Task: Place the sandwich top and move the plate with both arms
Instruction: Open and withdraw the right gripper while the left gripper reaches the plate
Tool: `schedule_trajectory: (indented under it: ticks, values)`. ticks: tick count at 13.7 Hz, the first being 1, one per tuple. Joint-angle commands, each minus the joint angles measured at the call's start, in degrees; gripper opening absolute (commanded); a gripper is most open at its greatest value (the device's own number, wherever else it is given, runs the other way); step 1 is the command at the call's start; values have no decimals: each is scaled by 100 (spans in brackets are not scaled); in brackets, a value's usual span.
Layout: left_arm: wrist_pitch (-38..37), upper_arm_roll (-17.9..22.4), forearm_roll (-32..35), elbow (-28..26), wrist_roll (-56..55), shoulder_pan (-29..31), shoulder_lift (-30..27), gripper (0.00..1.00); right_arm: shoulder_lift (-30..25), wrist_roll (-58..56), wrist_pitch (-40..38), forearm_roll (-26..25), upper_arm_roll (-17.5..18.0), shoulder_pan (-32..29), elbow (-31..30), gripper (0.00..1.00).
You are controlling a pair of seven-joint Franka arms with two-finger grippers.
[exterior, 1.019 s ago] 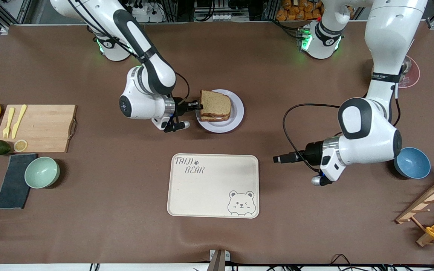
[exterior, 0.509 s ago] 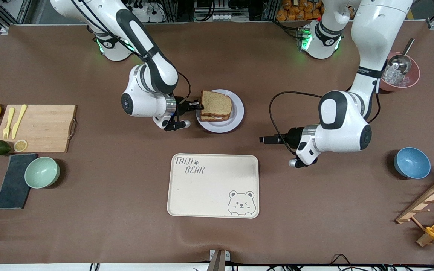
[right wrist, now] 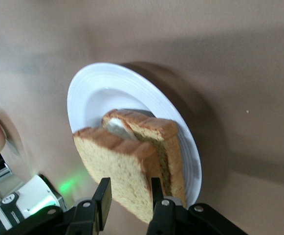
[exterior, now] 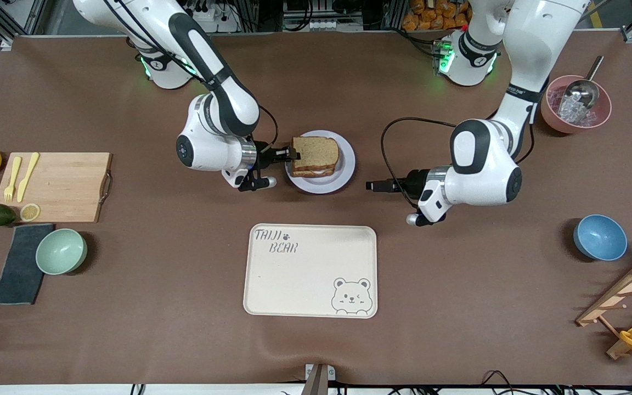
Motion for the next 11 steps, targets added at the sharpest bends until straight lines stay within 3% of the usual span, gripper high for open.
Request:
schedule_trajectory:
  ticks: [1,2,5,9,11]
  values:
    - [510,-222,-507,-443,619,-5,-105,100,-126,382,-36,0,-75,-112,174,50]
    - [651,-319,-535,-556,717,3,-96,100,-126,383,-45,-26,-75,-235,244,96]
    - [767,-355,-745,-715,1287,12,-95,100,-214,409,-202,-570,-84,-620,446,100]
    - [785,-355,-1140,-1023,2026,4,-96,100,-161,409,-1913,-1597,-128,-1719,1175,100]
    - [829,-407,-1308,-1233,2202,-58,-104,100,-179,409,-2337,-2168,-137,-2150,1378,100]
